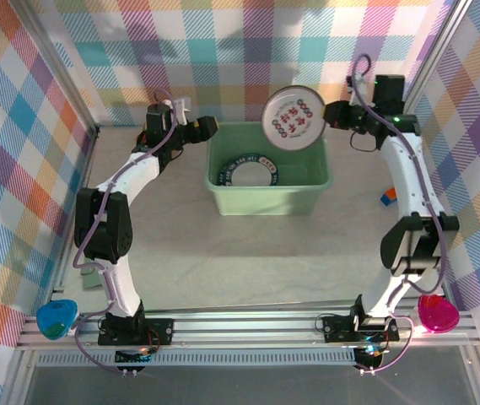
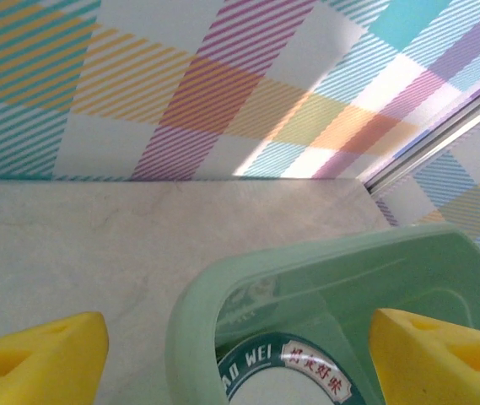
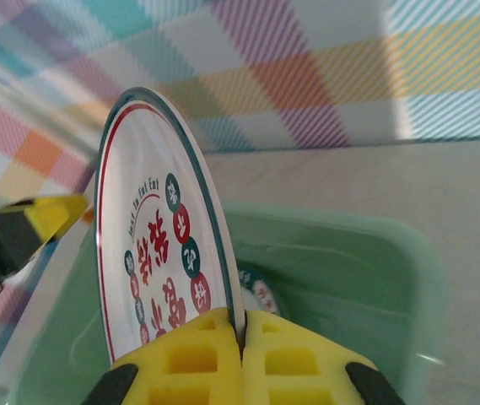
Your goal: Place the plates into the plastic bin on the countertop
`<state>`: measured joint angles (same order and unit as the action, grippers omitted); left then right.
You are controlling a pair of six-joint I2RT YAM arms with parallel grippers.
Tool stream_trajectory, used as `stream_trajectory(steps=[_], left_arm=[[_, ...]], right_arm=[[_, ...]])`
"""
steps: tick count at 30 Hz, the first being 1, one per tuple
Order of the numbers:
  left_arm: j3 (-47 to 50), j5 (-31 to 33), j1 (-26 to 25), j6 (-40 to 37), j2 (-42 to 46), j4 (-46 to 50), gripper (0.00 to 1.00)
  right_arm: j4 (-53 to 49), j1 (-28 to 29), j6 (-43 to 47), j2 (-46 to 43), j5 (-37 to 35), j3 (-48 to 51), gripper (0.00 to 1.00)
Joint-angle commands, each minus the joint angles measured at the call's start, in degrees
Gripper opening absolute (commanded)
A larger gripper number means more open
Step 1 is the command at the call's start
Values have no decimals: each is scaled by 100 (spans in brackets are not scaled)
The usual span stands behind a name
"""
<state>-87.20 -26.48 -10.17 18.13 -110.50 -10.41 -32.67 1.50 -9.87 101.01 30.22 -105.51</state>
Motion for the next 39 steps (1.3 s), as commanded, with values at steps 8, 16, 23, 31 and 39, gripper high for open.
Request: stream_trajectory(steps=[8, 16, 23, 31, 39], left_arm=[[-140, -28, 37, 344, -344, -1146, 81], [-119, 78, 124, 260, -332, -1056, 81], [-165, 158, 199, 212, -427, -1112, 81], [-167, 257, 287, 32, -347, -999, 81], [-157, 249, 341, -7, -354, -890, 81]], right_arm=[[-496, 460, 227, 1174, 1137, -1384, 0], [-909, 689, 425, 1578, 1340, -1302, 0], [-634, 896, 421, 1608, 1229, -646, 0], [-715, 1203, 446, 1920, 569, -421, 0], [-790, 1249, 285, 2434, 21, -715, 0]])
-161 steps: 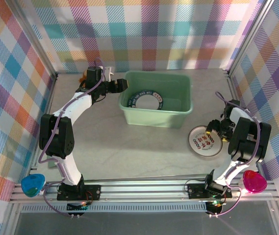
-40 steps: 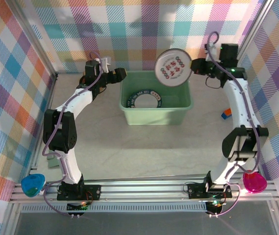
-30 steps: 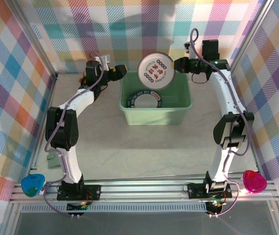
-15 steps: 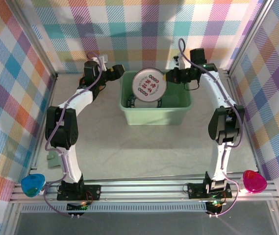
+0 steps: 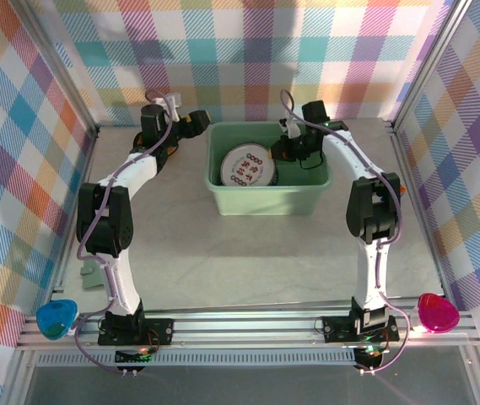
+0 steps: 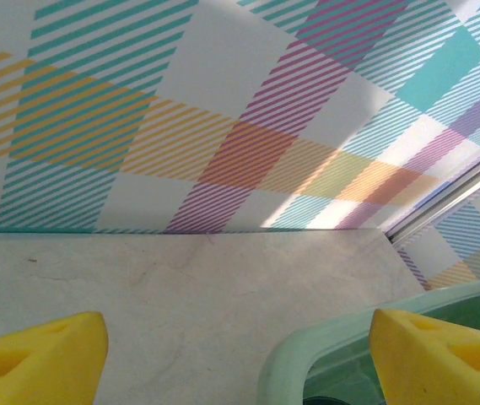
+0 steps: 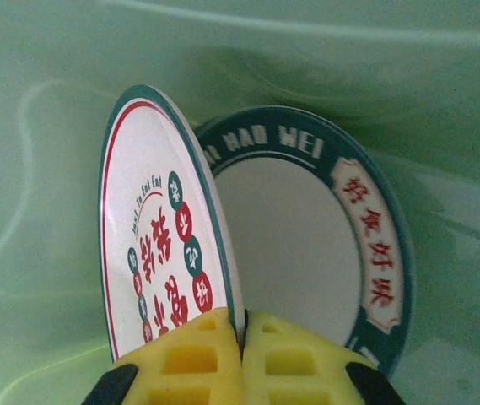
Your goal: Place the plates into the plastic bin on the countertop
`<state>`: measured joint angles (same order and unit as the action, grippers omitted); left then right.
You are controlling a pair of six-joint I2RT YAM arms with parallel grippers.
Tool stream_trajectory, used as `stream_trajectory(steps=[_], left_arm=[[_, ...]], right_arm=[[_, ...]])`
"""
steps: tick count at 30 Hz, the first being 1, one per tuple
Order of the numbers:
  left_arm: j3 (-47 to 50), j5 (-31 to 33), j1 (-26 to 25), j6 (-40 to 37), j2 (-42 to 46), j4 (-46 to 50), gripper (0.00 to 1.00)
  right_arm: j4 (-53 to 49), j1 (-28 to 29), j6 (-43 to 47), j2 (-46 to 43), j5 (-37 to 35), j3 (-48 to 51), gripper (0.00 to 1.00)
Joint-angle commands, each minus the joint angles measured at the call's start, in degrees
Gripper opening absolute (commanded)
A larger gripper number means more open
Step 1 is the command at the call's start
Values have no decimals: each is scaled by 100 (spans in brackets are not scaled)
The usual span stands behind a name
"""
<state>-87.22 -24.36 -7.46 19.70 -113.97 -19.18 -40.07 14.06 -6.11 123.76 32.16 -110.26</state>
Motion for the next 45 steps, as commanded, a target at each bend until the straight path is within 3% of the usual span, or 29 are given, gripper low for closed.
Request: stream_trajectory(steps=[1, 12, 16, 20, 22, 31, 35, 40, 45], left_arm=[[-159, 37, 65, -181, -11, 14, 81], [-587, -61, 79, -432, -213, 547, 81], [-636, -58, 79, -424, -287, 547, 81], [-682, -103, 82, -354, -334, 537, 81], [-669, -111, 80, -328, -328, 521, 81], [-523, -72, 86, -321, -147, 461, 81], [-243, 121, 85, -335, 59, 344, 81], [239, 607, 74, -399, 483, 421, 81], [993, 1106, 43, -654, 1085, 268, 81]], right_arm=[[-51, -10, -93, 208, -205, -252, 0], [-224, 0, -75, 616, -586, -497, 0], [-208, 0, 3, 562, -804, -470, 13], [-138, -1, 27, 493, -1108, -467, 19], [-68, -1, 52, 472, -1178, -448, 28], [253, 15, 116, 377, -971, -493, 54], [1103, 60, 280, -52, -808, -35, 62], [1538, 172, 502, -449, -1222, -13, 67], [2583, 252, 613, -1240, -1723, 707, 73]])
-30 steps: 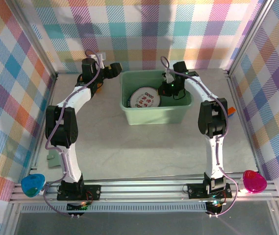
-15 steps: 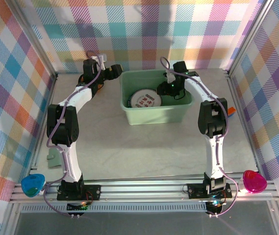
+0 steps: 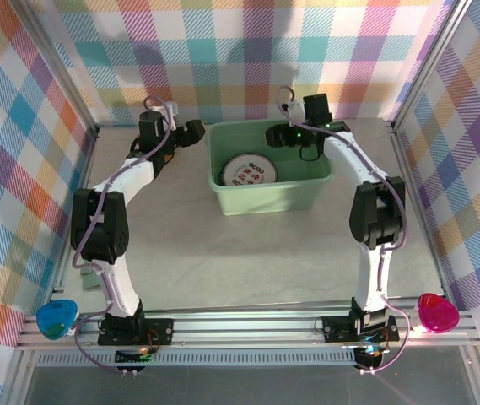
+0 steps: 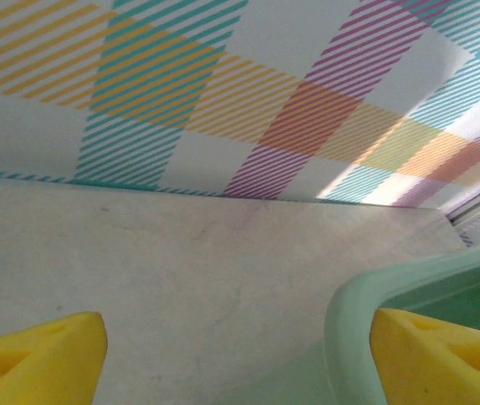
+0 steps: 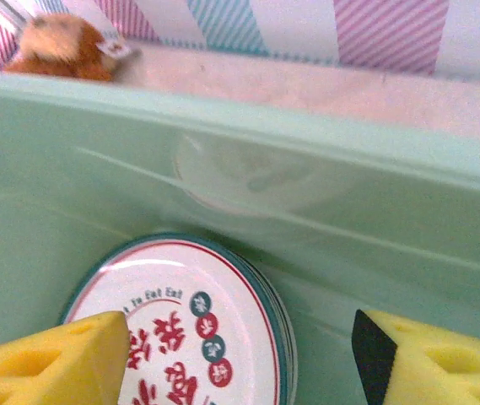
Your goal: Place the plates into the plastic bin on the countertop
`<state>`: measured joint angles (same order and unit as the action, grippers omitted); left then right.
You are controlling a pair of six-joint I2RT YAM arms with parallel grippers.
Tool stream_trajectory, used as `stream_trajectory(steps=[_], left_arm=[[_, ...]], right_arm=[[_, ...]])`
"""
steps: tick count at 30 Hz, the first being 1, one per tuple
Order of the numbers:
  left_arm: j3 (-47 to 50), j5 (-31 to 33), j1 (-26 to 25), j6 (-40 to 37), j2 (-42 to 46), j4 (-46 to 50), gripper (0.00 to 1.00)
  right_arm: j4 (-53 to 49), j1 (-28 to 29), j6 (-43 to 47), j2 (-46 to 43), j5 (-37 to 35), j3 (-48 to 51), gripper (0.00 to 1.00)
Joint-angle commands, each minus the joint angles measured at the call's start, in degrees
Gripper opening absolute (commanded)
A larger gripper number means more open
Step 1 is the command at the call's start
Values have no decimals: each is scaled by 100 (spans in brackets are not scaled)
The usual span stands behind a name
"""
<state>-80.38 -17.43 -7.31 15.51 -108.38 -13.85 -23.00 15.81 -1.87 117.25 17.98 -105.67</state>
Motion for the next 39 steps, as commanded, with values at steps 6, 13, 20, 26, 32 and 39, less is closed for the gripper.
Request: stream_trajectory(steps=[6, 13, 20, 26, 32, 39], left_arm=[[1443, 1264, 27, -707, 1564, -151, 82], [3102, 2268, 10, -993, 2741, -486, 84], [4946, 3199, 10, -1317, 3348, -1469, 89], [5426, 3332, 1, -1664, 3263, -1920, 93], [5821, 3102, 56, -1753, 2559, -3200, 93], [6104, 2994, 61, -1799, 1850, -4290, 93]], right_arm=[[1615, 53, 309, -2114, -1461, 1745, 88], [2131, -393, -176, -4240, -2848, 4333, 99], [3654, -927, -290, -5298, -4170, 7565, 99], [5380, -1139, -33, -4368, -3752, 8313, 99], [6374, -1182, 52, -3703, -2940, 8197, 99], [6818, -1205, 189, -3217, -2581, 8197, 99]])
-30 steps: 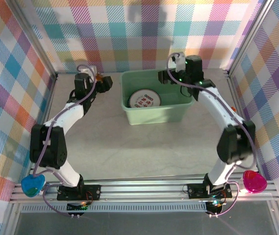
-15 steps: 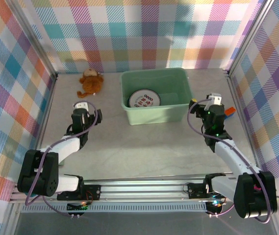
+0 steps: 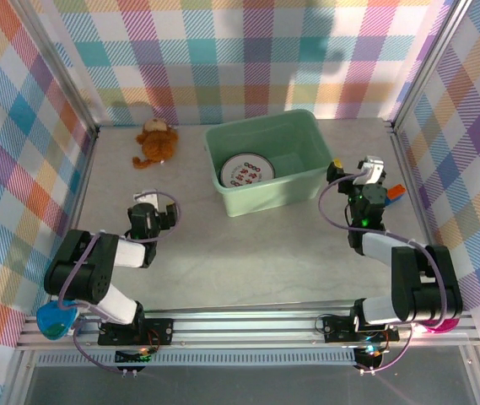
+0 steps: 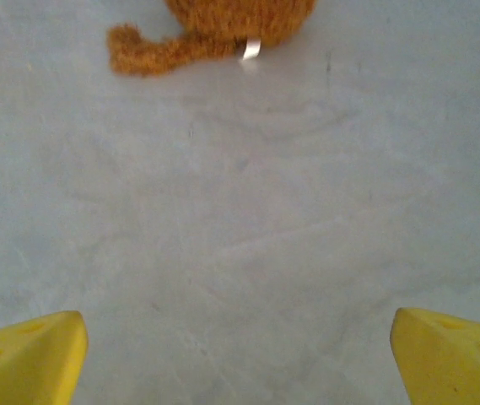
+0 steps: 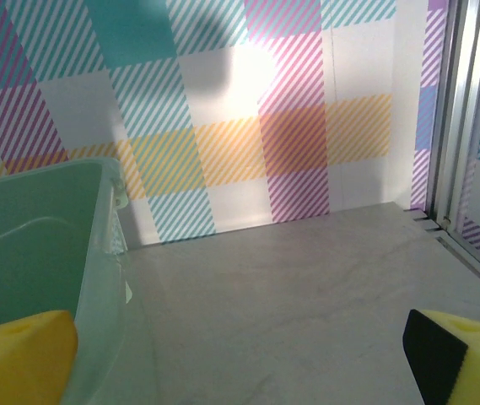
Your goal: Place the plates into the plastic bin on the countertop
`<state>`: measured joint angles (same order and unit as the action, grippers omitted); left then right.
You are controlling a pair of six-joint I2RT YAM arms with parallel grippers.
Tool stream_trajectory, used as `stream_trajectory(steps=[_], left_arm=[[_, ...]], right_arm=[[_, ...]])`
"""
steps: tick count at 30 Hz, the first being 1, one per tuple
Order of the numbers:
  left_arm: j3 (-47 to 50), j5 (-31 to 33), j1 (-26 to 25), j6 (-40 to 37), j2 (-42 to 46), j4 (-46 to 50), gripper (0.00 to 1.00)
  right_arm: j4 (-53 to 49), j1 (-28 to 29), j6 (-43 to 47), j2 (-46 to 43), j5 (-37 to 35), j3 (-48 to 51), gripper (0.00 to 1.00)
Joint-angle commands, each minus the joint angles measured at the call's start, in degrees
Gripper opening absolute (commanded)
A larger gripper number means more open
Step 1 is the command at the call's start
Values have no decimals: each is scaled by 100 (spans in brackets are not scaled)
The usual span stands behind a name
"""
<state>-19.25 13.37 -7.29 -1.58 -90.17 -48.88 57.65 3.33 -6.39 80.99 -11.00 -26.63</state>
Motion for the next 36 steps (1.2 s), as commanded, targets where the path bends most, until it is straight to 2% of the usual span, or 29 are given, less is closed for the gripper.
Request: stream_trajectory(steps=[1, 3, 5, 6, 11, 12, 28, 33, 36], left_arm=[[-47, -121, 58, -111, -13, -761, 93], [-249, -198, 60, -140, -14, -395, 94], [-350, -307, 130, -109, -32, -207, 94], [-378, -321, 144, -71, -27, -129, 94], [-379, -329, 148, -70, -36, -135, 96], [-382, -330, 149, -70, -36, -139, 100], [-388, -339, 157, -70, -36, -129, 100], [-395, -346, 157, -75, -36, -130, 100], [-387, -357, 158, -78, -36, -124, 100]], right_arm=[[-1164, 22, 645, 432, 386, 351, 99], [-496, -34, 757, 774, 735, 498, 99], [-1004, -139, 693, 632, 992, 376, 99], [-790, -140, 698, 702, 996, 412, 99], [-1061, -186, 667, 672, 1067, 303, 99], [-1127, -297, 603, 687, 1246, 254, 99], [-1311, -326, 620, 629, 1427, 186, 99], [-895, -333, 210, -480, 293, 994, 99], [-2028, -333, 271, -1522, 306, 1067, 99]])
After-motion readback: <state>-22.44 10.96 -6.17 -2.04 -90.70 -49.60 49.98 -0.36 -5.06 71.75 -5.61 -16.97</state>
